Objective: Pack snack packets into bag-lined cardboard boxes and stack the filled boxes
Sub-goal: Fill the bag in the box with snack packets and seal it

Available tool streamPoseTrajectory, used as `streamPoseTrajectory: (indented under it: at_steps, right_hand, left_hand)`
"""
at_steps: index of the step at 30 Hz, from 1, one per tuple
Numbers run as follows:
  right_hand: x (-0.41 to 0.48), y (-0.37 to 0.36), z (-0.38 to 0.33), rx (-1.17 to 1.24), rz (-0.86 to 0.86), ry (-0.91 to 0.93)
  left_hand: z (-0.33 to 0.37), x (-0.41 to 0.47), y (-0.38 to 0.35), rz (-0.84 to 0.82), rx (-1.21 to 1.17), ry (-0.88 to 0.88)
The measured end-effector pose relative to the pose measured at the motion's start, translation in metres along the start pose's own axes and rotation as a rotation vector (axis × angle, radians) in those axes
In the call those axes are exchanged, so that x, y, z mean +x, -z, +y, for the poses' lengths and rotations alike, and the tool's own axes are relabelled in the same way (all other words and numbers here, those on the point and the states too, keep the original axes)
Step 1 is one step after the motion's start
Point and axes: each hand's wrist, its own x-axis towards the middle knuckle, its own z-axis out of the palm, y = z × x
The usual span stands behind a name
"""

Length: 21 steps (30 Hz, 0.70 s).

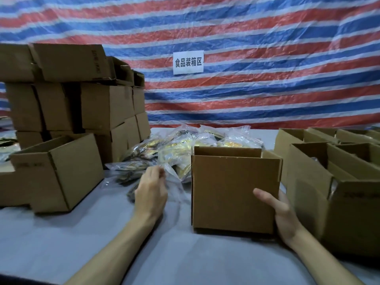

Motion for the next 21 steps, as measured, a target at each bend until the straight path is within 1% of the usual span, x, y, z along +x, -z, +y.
streamPoseTrajectory:
  at_steps: [3, 5, 6, 8, 10, 12, 14, 15, 17, 18, 20, 21]
  right_hand:
    - [0.001, -0.001, 0.0, -0.014, -0.015, -0.008]
    - [0.0, 0.0, 0.001, -0.015, -0.025, -0.012]
    - [0.0, 0.0, 0.001, -0.014, -0.028, -0.009]
    - [-0.001, 0.0, 0.0, -0.028, -0.032, -0.001]
    - [-0.001, 0.0, -0.001, -0.043, -0.036, 0.004]
    - [-0.001, -0.001, -0.001, -0.051, -0.038, 0.003]
    - [-0.001, -0.001, -0.001, -0.052, -0.04, 0.0]
    - [-0.001, 0.0, -0.001, -0.053, -0.042, -0.001]
    - [-0.002, 0.0, -0.002, -0.062, -0.052, 0.0]
    - [-0.002, -0.001, -0.003, -0.067, -0.06, -0.001]
    - [-0.002, -0.002, -0.005, -0.086, -0.079, -0.004]
    - [-0.003, -0.002, -0.005, -0.098, -0.091, -0.007]
  left_hand:
    - [0.001, 0.009, 0.013, 0.244, -0.202, 0.072]
    - [-0.001, 0.015, 0.024, 0.38, -0.253, 0.076]
    - [-0.004, 0.018, 0.028, 0.424, -0.257, 0.102]
    - [-0.01, 0.021, 0.033, 0.451, -0.312, 0.243]
    - [-0.014, 0.022, 0.032, 0.391, -0.378, 0.419]
    - [-0.02, 0.023, 0.028, 0.273, -0.402, 0.564]
    - [-0.028, 0.024, 0.026, 0.155, -0.456, 0.69]
    - [-0.033, 0.025, 0.025, 0.097, -0.472, 0.727]
    - [-0.041, 0.023, 0.021, 0.012, -0.44, 0.75]
    - [-0.044, 0.023, 0.019, -0.004, -0.399, 0.744]
    - [-0.044, 0.022, 0.017, 0.008, -0.34, 0.711]
    - [-0.043, 0.022, 0.016, 0.023, -0.347, 0.696]
